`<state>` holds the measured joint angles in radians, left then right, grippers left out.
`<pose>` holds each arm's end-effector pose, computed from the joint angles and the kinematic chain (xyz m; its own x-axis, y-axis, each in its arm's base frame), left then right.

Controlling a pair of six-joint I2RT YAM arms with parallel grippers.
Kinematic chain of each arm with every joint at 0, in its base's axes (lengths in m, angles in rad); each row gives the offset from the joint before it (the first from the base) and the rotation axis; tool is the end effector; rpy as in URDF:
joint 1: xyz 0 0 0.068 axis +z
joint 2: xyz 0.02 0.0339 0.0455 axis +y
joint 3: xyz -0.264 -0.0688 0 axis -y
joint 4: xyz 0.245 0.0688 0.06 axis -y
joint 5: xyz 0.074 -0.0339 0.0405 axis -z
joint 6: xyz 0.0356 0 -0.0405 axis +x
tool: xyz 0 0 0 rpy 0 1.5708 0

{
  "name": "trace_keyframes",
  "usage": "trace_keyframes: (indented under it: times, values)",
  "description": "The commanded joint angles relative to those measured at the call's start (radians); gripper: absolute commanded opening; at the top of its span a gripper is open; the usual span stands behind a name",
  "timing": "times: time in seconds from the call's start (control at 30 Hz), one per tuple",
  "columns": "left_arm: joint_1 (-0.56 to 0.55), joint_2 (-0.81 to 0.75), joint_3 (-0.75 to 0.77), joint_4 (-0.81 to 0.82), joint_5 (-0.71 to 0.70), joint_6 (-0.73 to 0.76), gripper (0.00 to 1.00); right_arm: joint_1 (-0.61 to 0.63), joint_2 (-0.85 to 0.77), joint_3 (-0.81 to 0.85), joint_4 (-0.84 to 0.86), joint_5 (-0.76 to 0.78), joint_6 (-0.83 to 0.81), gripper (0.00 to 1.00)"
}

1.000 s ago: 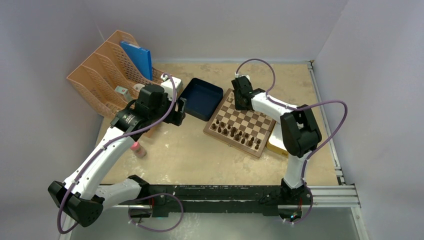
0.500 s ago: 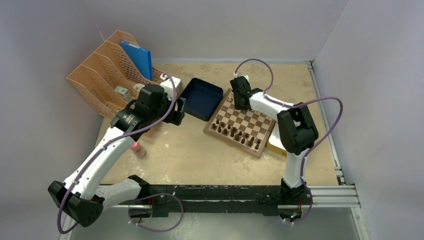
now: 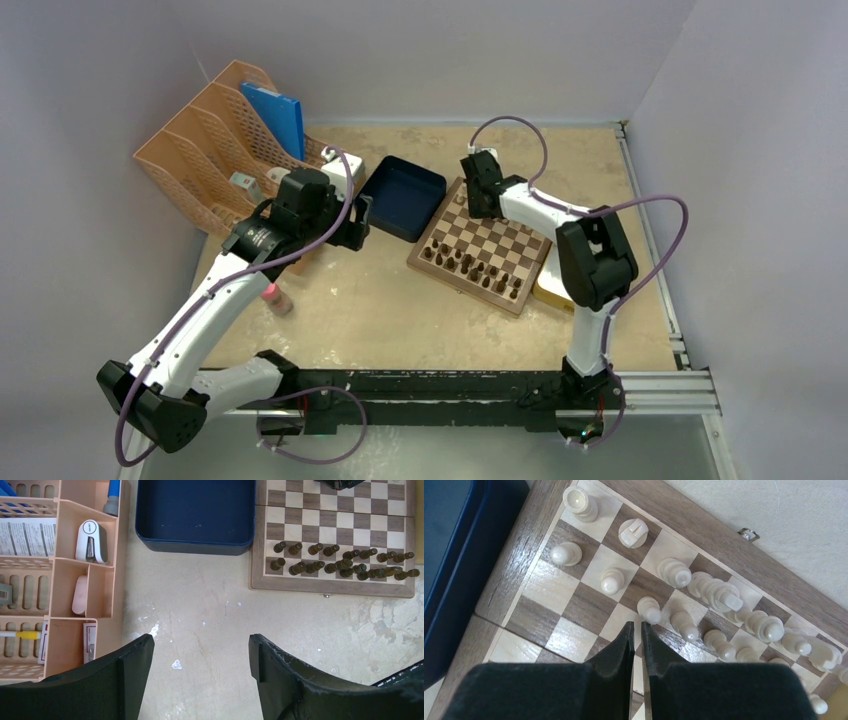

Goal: Set up the chess pieces on the board
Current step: Adjust the chess piece on the chessboard, then reset both arms

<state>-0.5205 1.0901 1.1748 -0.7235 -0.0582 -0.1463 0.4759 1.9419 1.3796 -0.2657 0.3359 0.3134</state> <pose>0.1962 -0.1101 0.3628 -0.5782 0.1637 -0.7993 0.3757 0.9230 -0.0827 0.3856 0.1856 0.2004 -0.6951 -0.0308 -0.7183 -0.0211 0.9995 -0.0224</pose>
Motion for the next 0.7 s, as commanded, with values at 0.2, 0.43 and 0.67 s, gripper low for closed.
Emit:
trace_keyframes:
  times: [0.2, 0.43, 0.67]
  values:
    - [-0.002, 0.018, 0.054, 0.03, 0.054, -0.098, 0.69, -0.001, -0.255, 0.02, -0.126, -0.108, 0.065, 0.19]
    - [-0.002, 0.067, 0.155, -0.032, 0.129, -0.274, 0.7, -0.001, -0.436, 0.035, -0.153, -0.206, 0.1, 0.45]
    - [-0.002, -0.012, 0.175, 0.017, 0.145, -0.437, 0.7, 0.0, -0.67, 0.005, -0.175, -0.267, 0.132, 0.98]
